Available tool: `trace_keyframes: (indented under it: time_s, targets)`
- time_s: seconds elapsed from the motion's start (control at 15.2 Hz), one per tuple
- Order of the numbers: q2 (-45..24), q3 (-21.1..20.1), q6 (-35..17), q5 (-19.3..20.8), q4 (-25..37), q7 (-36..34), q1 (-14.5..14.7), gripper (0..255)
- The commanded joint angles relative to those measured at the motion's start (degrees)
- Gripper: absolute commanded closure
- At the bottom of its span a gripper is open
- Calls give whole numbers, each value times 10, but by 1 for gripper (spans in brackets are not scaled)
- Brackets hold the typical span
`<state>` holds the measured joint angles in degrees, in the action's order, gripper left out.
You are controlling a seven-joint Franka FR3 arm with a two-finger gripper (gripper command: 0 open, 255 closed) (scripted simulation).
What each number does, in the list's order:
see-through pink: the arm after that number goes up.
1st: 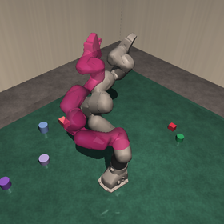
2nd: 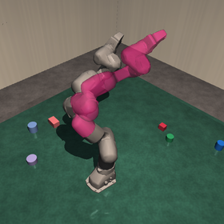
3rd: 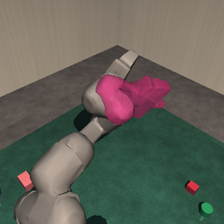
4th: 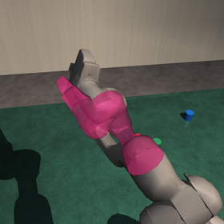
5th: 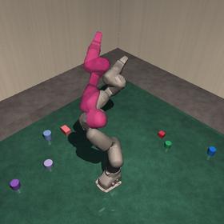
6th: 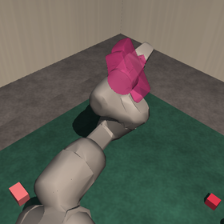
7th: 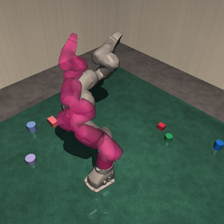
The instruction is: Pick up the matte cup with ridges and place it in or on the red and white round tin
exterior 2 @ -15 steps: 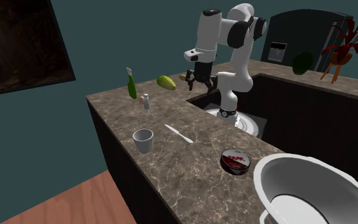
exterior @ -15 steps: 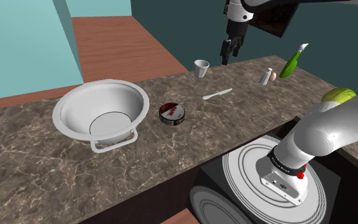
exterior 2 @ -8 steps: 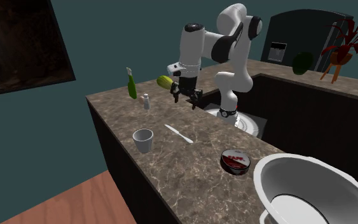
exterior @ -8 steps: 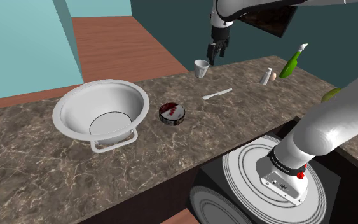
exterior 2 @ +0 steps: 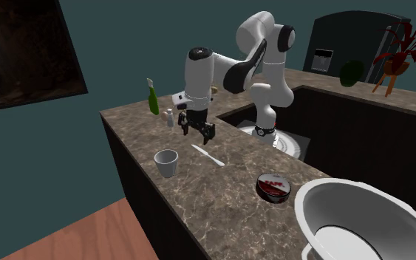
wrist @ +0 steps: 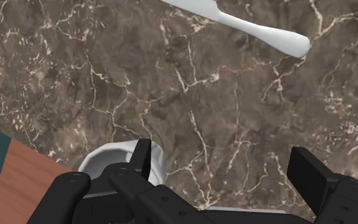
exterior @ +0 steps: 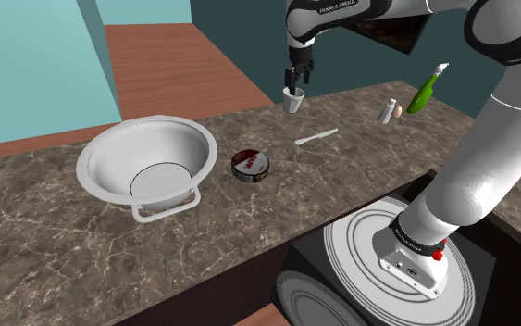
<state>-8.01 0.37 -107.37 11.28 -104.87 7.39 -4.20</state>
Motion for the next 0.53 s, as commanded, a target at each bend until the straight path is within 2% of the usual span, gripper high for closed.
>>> trace_keyframes:
  time_s: [0.0, 0.46]
  targets:
    - [-42, 3, -2, 5, 37, 4, -3, 0]
    - [-202, 12, 20, 17, 211, 20, -9, 0]
